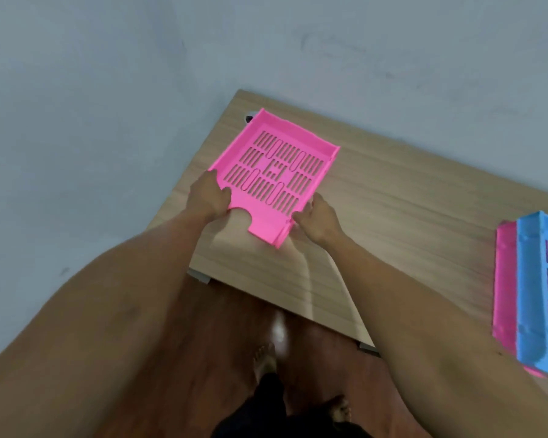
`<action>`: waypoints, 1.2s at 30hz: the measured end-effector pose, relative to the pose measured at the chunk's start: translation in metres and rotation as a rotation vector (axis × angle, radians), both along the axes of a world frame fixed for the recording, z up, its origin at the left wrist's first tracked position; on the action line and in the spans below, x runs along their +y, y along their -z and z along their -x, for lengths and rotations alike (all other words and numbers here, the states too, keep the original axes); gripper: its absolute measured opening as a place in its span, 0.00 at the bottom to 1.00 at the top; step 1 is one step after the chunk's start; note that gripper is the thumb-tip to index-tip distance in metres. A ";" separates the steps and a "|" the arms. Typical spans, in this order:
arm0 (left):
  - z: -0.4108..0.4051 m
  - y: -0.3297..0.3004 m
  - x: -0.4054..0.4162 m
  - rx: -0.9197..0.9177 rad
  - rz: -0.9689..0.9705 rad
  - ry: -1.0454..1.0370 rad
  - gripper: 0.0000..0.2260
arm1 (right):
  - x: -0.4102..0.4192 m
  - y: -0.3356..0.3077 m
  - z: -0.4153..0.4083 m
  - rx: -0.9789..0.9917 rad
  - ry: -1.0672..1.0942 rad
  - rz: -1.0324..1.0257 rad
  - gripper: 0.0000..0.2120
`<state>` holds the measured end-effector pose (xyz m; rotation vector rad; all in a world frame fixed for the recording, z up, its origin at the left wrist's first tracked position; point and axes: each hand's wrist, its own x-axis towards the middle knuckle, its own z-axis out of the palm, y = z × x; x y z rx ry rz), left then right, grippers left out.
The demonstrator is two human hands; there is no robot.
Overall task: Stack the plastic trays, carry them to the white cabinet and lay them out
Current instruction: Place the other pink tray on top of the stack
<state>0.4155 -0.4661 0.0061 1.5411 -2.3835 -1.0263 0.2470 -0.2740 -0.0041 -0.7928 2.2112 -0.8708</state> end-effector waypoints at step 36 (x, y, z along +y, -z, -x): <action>0.051 -0.044 0.052 0.067 -0.009 0.023 0.16 | 0.043 -0.050 0.067 0.090 0.390 0.046 0.13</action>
